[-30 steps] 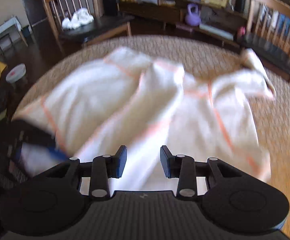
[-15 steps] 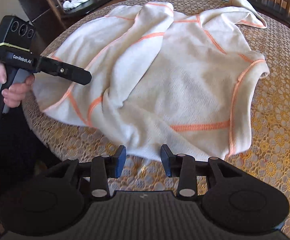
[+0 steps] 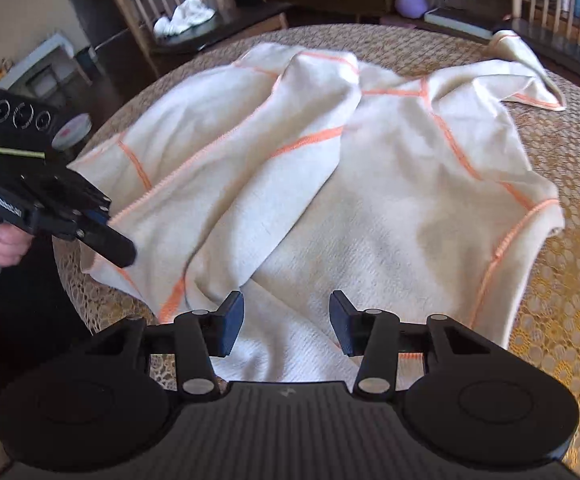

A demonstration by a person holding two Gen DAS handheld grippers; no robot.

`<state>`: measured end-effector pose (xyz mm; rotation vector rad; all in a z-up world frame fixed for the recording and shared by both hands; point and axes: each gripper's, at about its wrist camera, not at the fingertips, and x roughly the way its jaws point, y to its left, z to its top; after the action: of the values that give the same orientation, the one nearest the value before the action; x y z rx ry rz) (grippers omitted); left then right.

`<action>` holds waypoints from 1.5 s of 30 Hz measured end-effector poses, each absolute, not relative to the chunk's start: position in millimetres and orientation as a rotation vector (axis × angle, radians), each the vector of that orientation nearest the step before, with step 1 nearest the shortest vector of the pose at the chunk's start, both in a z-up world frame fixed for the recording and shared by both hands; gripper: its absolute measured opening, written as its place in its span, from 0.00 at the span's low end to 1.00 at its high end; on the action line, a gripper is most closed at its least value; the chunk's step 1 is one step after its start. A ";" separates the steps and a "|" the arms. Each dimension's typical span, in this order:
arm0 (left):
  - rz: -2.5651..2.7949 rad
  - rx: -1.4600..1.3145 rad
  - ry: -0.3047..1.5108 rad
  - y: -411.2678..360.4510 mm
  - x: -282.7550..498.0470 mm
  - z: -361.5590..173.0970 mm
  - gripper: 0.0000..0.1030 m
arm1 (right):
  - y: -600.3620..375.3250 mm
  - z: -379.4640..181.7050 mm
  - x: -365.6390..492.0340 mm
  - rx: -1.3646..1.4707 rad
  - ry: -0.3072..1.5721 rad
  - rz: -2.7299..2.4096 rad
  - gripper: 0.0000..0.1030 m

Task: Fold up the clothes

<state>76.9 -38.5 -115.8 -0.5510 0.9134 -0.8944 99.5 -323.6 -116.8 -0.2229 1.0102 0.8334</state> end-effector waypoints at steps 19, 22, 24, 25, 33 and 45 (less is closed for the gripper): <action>-0.903 -0.501 0.951 -37.3 46.8 -139.3 1.00 | -356.6 -119.5 55.6 -0.475 1.171 0.962 0.12; -0.909 -0.437 0.974 -43.2 38.6 -143.3 1.00 | -362.2 -115.5 51.4 -0.483 1.151 0.920 0.13; -0.900 -0.404 0.967 -46.5 34.7 -143.0 1.00 | -357.2 -107.3 49.8 -0.439 1.099 0.939 0.13; -0.896 -0.388 0.963 -48.1 32.8 -142.9 1.00 | -354.7 -103.2 49.0 -0.418 1.073 0.948 0.14; -0.903 -0.352 0.948 -54.8 27.0 -135.3 1.00 | -310.0 -85.4 44.6 -0.308 0.905 0.999 0.67; -0.901 -0.415 0.944 -38.6 22.2 -145.8 1.00 | -298.9 -112.8 69.4 -0.318 1.011 0.883 0.18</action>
<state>22.2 -38.6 -145.8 -0.4145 0.9438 -0.9013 69.4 -298.9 -112.8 -0.3176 1.0115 0.8827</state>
